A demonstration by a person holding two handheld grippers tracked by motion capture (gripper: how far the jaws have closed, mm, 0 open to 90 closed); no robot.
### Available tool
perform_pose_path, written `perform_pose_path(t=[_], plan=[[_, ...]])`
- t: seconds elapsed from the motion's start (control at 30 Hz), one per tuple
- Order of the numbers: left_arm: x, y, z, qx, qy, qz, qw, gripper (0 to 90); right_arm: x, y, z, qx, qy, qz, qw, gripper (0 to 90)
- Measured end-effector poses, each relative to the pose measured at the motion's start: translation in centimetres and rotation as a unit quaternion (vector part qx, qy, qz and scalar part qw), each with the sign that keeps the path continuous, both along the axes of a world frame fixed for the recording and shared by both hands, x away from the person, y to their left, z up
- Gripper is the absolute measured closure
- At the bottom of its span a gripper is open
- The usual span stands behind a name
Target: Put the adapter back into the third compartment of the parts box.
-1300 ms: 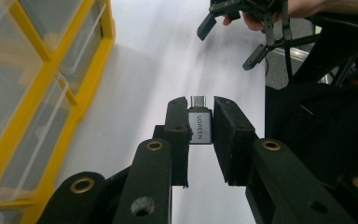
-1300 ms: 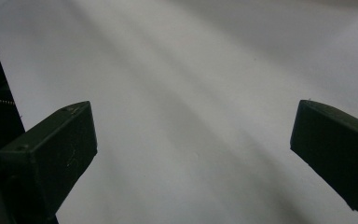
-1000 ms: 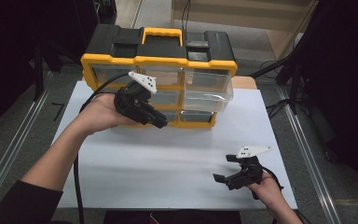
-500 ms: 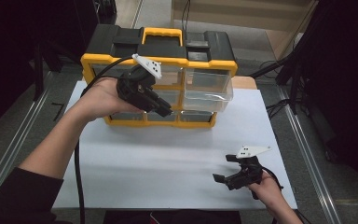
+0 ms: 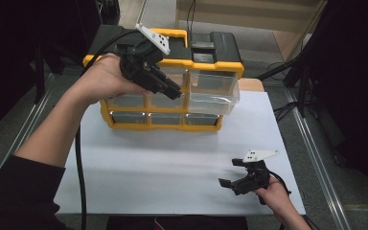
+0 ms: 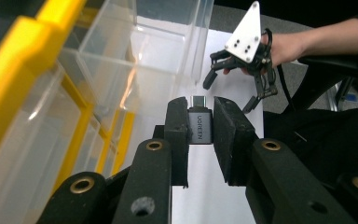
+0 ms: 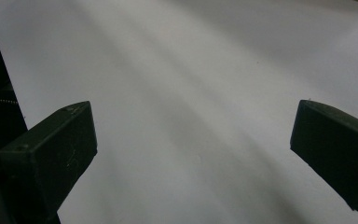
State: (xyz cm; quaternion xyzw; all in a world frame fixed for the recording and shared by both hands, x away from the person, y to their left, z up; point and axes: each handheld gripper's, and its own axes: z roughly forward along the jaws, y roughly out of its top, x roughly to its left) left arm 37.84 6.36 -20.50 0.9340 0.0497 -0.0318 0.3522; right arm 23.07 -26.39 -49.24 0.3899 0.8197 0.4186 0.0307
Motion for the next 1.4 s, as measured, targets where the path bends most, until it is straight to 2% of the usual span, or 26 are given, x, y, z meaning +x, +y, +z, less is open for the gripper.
perform_pose_path(t=[0.2, 0.43, 0.5, 0.57, 0.93, 1.4], plan=[[0.4, -0.8, 1.4, -0.006, -0.007, -0.013, 0.9999, 77.1, 0.0, 0.0, 0.0, 0.002, 0.000, -0.001, 1.0000, 0.0], [0.8, -1.8, 2.5, -0.006, -0.014, -0.007, 0.9999, 77.1, -0.1, 0.0, 0.1, 0.003, -0.001, 0.001, 1.0000, 0.0], [1.0, -2.1, 2.7, 0.000, -0.016, -0.006, 0.9999, 77.1, -0.1, 0.0, 0.1, 0.003, -0.002, 0.002, 1.0000, 0.0], [1.1, -2.5, 2.7, 0.005, -0.017, -0.003, 0.9998, 77.1, -0.1, 0.0, 0.1, 0.003, -0.001, 0.001, 1.0000, 0.0], [1.4, -5.0, 2.6, 0.000, -0.020, -0.005, 0.9998, 77.1, 0.1, 0.1, 0.1, 0.004, -0.002, 0.005, 1.0000, 0.0], [2.0, -8.2, 1.4, 0.008, -0.025, 0.006, 0.9996, 77.0, 0.1, 0.1, 0.2, 0.005, -0.005, 0.006, 1.0000, 0.0]])
